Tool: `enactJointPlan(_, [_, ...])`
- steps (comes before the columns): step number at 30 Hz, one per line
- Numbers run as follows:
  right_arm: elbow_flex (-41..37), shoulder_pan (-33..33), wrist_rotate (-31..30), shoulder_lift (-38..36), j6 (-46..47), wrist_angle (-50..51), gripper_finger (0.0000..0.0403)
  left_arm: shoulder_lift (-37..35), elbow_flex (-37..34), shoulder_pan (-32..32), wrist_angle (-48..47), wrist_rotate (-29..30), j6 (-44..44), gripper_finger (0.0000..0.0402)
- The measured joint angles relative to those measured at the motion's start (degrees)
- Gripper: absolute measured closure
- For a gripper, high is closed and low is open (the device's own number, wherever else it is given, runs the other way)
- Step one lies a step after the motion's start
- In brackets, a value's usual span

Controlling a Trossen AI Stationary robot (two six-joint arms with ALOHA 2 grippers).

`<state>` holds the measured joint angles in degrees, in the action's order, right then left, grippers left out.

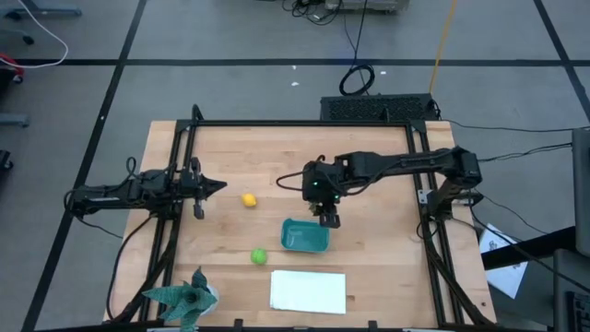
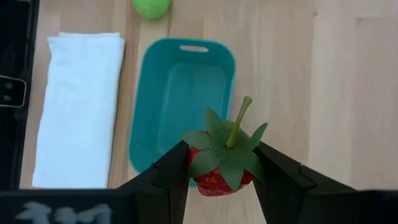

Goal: Pick and placing Produce into tupperware
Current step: Put the strawberry into the green bin

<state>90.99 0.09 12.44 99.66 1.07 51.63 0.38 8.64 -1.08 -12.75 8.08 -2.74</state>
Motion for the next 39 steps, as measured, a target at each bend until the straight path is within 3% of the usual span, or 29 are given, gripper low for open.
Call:
enactJointPlan(4, [0.04,0.07,5.3,1.92,-0.51,-0.04,0.0261,0.0,0.0,-0.01,-0.08,0.0,-0.05,0.0396])
enactJointPlan(9, [0.03,0.93,5.91,3.69,-1.39,-1.38,0.0261,0.0,0.0,-0.02,-0.81,0.23,-0.4,0.0396])
enactJointPlan(18, [-0.91,3.54,5.28,6.02,-6.5,-4.39,0.0261,0.0,0.0,0.0,-0.8,0.59,-0.35,0.0396])
enactJointPlan(23, [-2.56,5.01,-0.49,6.05,-9.13,-5.5,0.0261,0.0,0.0,0.0,-0.76,0.79,-0.28,0.0396])
enactJointPlan(39, [-10.12,4.91,-0.32,6.05,-10.59,-15.05,0.0261,-0.01,0.0,-0.01,-0.78,0.96,-0.13,0.0396])
